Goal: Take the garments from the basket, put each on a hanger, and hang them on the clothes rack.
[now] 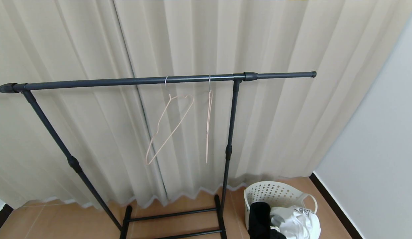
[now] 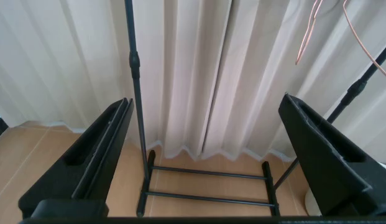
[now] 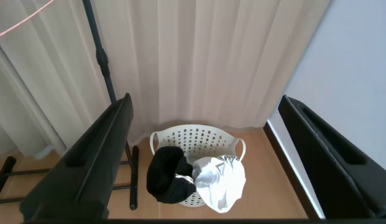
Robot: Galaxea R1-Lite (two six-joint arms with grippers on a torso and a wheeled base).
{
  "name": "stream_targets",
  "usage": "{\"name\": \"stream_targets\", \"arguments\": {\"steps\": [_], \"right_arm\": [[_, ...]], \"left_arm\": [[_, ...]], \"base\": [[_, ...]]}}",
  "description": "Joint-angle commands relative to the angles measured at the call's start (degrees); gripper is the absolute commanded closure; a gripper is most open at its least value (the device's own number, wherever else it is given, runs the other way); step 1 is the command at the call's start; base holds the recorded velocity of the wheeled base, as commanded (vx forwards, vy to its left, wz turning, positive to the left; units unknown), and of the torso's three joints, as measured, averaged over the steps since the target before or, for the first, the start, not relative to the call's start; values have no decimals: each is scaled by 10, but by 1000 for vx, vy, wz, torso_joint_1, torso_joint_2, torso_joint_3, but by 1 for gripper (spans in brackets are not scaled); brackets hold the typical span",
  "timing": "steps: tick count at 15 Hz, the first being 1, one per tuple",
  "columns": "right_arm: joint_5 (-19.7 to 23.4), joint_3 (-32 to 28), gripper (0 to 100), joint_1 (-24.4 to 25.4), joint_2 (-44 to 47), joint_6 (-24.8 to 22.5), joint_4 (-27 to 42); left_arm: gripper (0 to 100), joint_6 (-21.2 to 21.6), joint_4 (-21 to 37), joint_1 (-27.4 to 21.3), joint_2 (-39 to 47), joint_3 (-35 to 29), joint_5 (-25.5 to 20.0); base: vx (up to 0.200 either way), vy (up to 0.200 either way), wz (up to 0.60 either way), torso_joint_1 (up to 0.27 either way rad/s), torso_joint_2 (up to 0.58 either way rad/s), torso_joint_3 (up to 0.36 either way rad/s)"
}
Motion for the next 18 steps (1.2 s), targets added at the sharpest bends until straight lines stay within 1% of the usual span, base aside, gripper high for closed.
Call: {"name": "stream_targets", "arguments": {"steps": [1,10,12,16,18], "right_arm": [[0,0,0,0,1,0,0],[0,0,0,0,0,2,0],[0,0,0,0,0,3,0],[11,-3,0,1,0,4,4],[11,-3,0,1,0,5,4]], "left_arm": [[0,0,0,0,1,0,0],[0,0,0,0,1,0,0],[0,17,1,1,2,0,-9],[0,15,2,1,1,0,-14],[0,14,2,1,1,0,-14]], "base": [[0,0,0,0,0,0],[0,0,0,0,0,0],[0,0,0,0,0,0],[0,0,0,0,0,0],[0,0,0,-105,239,134]]}}
